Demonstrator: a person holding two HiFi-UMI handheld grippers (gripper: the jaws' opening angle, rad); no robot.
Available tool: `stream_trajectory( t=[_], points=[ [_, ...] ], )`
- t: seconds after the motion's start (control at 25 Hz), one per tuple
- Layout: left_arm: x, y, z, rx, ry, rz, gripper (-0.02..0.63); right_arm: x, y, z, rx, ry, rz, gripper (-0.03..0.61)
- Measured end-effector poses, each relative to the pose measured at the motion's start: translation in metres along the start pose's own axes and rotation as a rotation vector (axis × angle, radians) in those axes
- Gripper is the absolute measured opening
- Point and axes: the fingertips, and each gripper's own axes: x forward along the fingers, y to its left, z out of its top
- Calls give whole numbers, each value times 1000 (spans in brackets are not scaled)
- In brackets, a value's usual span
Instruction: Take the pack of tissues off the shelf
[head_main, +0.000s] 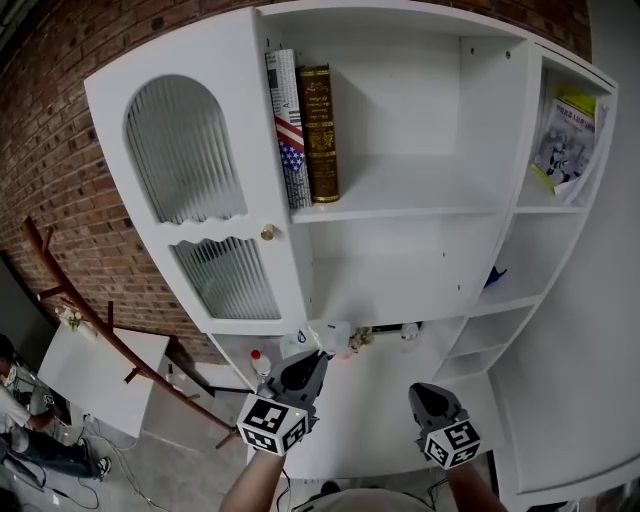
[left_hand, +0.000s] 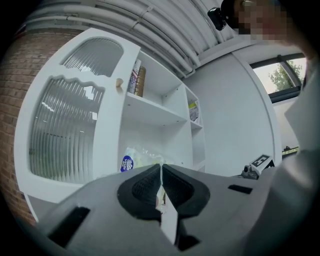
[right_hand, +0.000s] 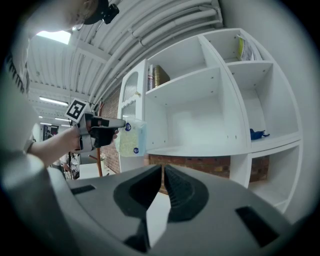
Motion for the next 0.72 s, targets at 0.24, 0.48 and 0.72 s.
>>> stream_trajectory(
  t=[0.24,0.48,0.72],
  points=[
    [-18,12,-23,-9,16,49,31,2,1,3,0,-2,-7,35],
    [-31,23,-45,-28,34,76,31,4,-3,5,2,-10,-21,35],
    [-43,35,-61,-33,43,118,31,0,-7,9,-4,-23,-39,35]
  ],
)
